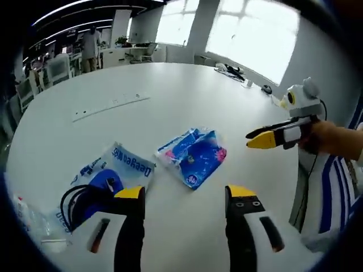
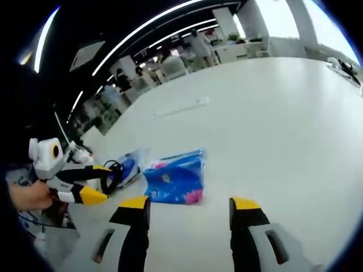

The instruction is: Arrange the tabletop items into an orderly group along one side of the table until the central work area is clear of visible clutter.

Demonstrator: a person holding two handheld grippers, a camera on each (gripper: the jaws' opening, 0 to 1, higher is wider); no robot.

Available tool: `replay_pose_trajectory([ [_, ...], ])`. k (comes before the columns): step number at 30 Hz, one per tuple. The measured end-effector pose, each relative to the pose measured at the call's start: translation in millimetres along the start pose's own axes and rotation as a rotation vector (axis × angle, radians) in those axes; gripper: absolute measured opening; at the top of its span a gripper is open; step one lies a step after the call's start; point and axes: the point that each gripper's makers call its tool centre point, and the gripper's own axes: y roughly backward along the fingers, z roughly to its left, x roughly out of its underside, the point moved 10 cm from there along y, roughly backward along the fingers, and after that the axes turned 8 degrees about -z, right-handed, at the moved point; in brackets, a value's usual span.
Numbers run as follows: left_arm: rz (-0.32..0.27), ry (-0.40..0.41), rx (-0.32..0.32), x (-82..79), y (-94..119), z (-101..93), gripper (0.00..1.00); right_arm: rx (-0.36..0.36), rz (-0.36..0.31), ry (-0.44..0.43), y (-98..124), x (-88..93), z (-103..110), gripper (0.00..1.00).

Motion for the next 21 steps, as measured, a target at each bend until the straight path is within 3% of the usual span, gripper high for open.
replay_pose_trajectory([
  [4,-0.031,-0.018,-0.013,2.1,27.0,3.0,0.58,0.004,-0.017,-0.007,9.1,2.4,1.3,0.58],
  [9,-0.096,0.022,-0.057,3.7,62.1,12.5,0.60,0.008,-0.040,-0.041,23.4,7.9,7.2,0.59],
  [16,-0.146,0.089,-0.129,19.8,109.6,28.3,0.62,0.003,-0.061,-0.086,41.6,24.7,20.5,0.60],
  [21,-0.165,0.095,-0.159,31.8,131.3,30.8,0.63,0.005,-0.075,-0.117,55.4,35.9,25.4,0.61],
])
